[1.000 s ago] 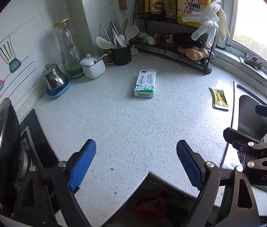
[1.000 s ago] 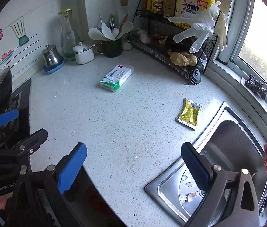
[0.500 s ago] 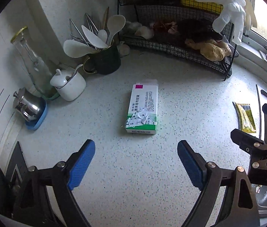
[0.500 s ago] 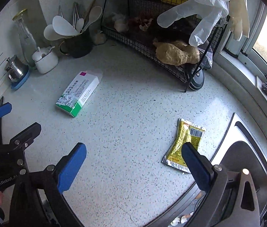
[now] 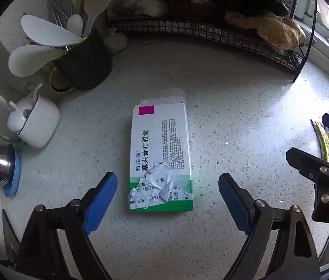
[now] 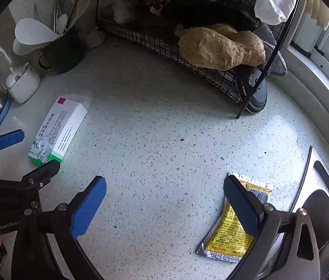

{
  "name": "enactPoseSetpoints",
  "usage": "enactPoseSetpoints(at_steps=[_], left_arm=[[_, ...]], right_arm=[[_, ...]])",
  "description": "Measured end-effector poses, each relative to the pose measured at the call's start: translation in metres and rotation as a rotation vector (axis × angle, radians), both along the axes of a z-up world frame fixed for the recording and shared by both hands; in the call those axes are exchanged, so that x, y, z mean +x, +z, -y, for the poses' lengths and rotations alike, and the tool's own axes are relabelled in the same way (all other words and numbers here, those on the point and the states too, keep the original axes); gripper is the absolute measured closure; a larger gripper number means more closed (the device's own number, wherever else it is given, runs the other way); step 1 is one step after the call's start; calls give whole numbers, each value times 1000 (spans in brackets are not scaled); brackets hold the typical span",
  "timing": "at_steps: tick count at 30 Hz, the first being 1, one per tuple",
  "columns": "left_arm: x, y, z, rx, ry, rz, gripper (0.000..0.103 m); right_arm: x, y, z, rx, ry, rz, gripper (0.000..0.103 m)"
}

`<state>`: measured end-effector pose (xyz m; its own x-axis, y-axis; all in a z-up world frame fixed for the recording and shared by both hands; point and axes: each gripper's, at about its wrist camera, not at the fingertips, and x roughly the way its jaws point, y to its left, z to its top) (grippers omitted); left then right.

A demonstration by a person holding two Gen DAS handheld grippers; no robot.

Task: Collect trash
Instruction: 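Grasp the white-green medicine box with the left tool, then grasp the yellow snack packet with the right tool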

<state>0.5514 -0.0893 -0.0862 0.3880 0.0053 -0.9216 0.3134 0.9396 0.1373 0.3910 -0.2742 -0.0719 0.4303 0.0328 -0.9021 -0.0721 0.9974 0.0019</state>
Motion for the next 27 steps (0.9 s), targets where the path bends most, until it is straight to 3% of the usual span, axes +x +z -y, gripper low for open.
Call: enactPoseSetpoints(at_steps=[10,14,27], left_arm=[[27,-20,-12,-47,25,-69,17],[25,-16,-9,-86,12,-81,46],[-23,13,16,-151,70,-36,46]], right_arm=[[20,-19,-11,14,16,-34,2],[27,-18,-10,31,20,-26,2],[-3,9,27,33,-37,4,2]])
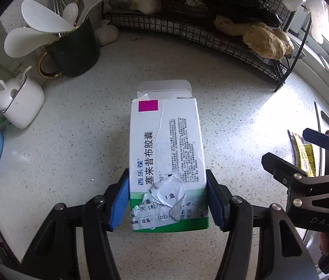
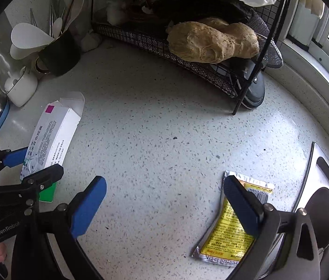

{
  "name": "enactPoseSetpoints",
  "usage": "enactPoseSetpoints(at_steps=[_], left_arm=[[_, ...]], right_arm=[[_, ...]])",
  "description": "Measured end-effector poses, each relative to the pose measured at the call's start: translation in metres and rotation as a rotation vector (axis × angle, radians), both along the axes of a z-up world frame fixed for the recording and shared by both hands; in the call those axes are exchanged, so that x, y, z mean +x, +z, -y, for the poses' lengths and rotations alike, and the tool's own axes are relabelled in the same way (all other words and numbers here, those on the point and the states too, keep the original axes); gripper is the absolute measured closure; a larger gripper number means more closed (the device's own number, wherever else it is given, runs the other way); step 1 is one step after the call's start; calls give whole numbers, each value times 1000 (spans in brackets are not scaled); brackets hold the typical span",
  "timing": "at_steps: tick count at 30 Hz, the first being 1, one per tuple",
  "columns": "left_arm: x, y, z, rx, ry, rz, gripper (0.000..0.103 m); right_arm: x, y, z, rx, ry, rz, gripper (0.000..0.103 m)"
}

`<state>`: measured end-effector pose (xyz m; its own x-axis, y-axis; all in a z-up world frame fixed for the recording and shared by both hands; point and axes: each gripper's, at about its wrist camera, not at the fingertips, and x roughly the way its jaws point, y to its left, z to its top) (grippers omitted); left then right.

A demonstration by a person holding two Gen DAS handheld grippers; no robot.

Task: Collect trash
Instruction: 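Grasp the yellow snack packet with the right tool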

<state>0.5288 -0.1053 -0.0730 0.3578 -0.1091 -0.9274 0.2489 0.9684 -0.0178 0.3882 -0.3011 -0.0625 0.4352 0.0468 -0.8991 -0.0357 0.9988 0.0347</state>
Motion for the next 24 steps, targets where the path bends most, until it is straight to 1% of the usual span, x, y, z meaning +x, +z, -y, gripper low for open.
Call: enactPoseSetpoints(at_steps=[2,5,11,15,16,17,20,21,22,24], left_arm=[[-10,5,7,-5,-2,13,46],[-16,8,23,7,-20,22,46],[-19,8,53,45,-46,49,46],[-26,8,69,85,-61,60,46],[-28,8,72,96,-66,62,46],[-16,5,72,106,-70,64,46],[-14,-1,70,127,-67,67,46],[-14,-2,70,125,-63,65,46],[-13,-3,69,117,-58,61,46],[-12,-5,66,112,-45,57,46]], right_arm=[[-5,3,10,7,-12,2,2],[-13,4,25,8,-38,-1,2],[-26,-3,60,-4,-93,-24,2],[-32,-10,81,-4,-121,-46,2],[-34,-11,84,-9,-131,-51,2],[-35,-13,88,-19,-140,-54,2],[-40,-21,101,-28,-151,-73,2],[-37,-26,100,-25,-149,-86,1],[-39,-25,101,-44,-145,-71,1],[-40,-25,103,-35,-148,-65,1]])
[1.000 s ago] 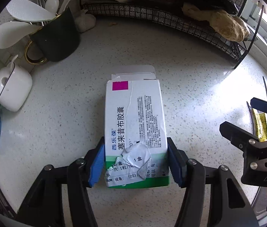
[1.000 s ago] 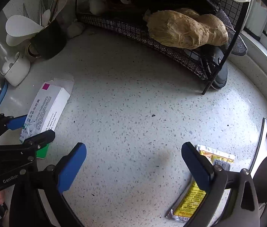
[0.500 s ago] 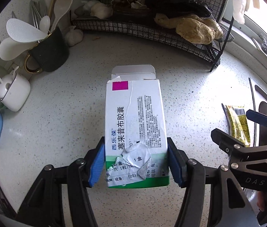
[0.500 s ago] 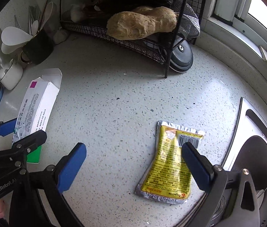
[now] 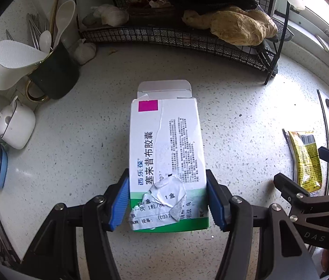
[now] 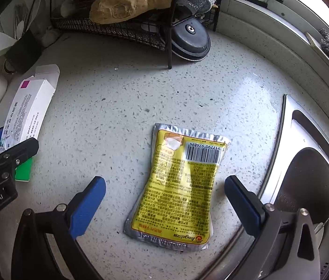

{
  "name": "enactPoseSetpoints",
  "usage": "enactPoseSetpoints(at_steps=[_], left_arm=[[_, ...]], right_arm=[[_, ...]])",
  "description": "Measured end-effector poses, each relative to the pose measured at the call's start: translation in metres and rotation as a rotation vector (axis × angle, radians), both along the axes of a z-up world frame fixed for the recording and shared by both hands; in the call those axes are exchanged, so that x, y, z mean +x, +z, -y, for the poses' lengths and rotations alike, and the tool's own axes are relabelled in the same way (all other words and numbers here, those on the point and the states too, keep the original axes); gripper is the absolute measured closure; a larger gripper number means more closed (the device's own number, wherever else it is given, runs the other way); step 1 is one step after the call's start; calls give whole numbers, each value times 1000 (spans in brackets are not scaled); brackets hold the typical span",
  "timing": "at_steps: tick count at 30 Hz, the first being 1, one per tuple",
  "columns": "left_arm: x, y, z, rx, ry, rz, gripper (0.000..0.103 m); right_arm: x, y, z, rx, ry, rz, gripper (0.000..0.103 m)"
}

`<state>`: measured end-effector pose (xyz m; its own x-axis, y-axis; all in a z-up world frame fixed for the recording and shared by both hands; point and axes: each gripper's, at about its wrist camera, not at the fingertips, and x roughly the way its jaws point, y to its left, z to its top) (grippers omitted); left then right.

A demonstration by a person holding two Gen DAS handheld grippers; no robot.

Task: Collect trash
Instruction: 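Grasp the yellow snack packet with the right tool, then carry the medicine box and the snack packet down to the red bin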

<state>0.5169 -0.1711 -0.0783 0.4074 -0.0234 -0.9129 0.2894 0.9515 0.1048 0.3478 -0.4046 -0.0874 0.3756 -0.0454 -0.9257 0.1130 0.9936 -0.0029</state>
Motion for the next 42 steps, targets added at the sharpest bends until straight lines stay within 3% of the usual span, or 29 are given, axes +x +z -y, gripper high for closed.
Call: enactPoseSetpoints(at_steps=[2,4,6,7,11,15,28,36,42], left_arm=[[1,-2,-2,-3,9,-3,46],[1,-3,-6,-13,26,-8,46],[2,-4,-12,-23,44,-14,46],[2,-5,-16,-26,54,-18,46],[-9,0,-31,-41,82,-15,46],[-31,12,-42,-51,81,4,46],[-137,54,-105,-92,213,55,46],[-222,72,-143,-101,301,82,46],[-303,77,-162,-96,357,87,46]], right_arm=[[-3,2,-1,6,4,0,2],[-5,5,-8,-10,26,18,16],[-5,9,-10,-16,54,37,33],[-6,13,-14,-17,71,52,58],[-10,15,-19,-4,116,55,65],[-29,27,-30,69,145,51,67],[-122,89,-89,118,281,148,67],[-155,83,-140,132,386,167,67],[-217,87,-164,150,456,175,67]])
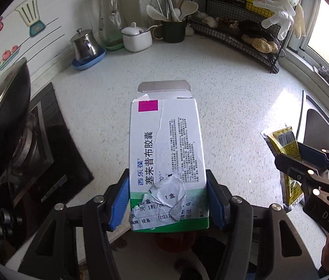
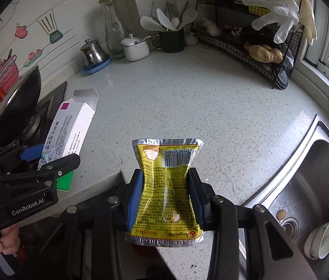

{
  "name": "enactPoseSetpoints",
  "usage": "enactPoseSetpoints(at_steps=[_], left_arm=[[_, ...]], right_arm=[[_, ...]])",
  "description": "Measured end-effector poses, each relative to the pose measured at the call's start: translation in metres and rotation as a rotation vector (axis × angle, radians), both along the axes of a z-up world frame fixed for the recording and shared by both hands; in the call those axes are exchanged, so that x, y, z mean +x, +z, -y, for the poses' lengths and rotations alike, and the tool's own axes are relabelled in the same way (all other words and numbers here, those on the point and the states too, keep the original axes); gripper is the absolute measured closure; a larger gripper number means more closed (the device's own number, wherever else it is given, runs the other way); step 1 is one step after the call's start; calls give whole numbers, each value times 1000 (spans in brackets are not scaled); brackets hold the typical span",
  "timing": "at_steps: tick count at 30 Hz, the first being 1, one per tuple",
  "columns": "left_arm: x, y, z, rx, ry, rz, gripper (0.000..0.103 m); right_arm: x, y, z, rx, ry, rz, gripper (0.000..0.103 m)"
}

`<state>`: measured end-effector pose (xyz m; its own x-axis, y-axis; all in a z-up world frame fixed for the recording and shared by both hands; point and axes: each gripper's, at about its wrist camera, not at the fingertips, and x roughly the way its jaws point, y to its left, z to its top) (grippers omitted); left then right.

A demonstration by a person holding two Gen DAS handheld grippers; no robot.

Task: Collect trash
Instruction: 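Carry the medicine box and the snack packet down to the red bin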

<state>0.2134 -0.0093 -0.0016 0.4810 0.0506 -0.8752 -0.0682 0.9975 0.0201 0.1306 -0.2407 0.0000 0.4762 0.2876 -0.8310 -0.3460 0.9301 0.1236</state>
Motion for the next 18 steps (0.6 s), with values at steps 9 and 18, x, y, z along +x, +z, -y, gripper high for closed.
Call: enactPoseSetpoints(at_steps=[9,18], left_arm=[[-114,-13,-16,-27,64,-18,46],[-189,-48,-32,-79,95,-84,46]], right_arm=[[-81,-7,-29,9,79,-11,67],[-139,-32,-53,-24,126,-73,67]])
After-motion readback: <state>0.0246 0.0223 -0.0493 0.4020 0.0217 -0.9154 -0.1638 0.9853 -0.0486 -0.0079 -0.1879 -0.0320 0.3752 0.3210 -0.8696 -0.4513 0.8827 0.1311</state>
